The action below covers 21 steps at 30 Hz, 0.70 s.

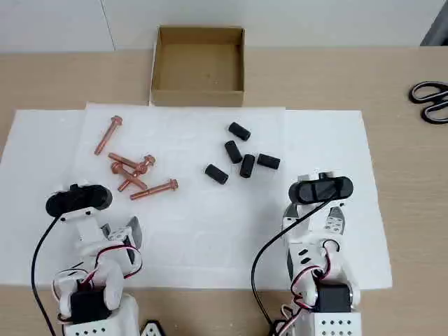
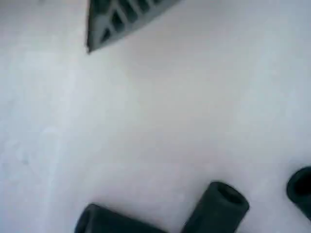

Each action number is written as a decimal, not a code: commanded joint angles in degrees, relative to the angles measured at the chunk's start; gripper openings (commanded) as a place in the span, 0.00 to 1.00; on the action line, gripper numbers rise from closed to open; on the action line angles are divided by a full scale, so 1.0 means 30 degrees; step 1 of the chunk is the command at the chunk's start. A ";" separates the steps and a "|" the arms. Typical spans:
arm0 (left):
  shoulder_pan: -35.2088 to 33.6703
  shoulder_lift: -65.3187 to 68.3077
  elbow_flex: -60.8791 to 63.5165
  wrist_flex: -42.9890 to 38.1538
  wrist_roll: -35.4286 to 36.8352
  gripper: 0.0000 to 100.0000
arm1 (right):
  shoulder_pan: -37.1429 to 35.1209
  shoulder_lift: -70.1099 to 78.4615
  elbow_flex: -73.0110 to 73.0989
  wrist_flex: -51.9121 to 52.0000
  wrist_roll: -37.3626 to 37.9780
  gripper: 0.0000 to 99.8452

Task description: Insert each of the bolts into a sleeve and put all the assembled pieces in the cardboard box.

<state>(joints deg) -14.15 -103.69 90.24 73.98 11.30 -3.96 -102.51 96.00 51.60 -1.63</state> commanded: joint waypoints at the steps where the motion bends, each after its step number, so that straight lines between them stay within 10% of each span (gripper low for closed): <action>1: -0.0088 -0.0176 -0.0073 -0.0029 -0.0176 0.19 | 0.0132 -0.0190 0.0176 0.0073 0.0147 0.30; 21: 0.0059 -0.0176 -0.0073 -0.0029 -0.0176 0.19 | 0.0132 -0.0190 0.0176 0.0073 0.0147 0.30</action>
<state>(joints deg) -14.15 -103.69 90.24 73.98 11.30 -3.96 -102.51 96.00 51.60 -1.63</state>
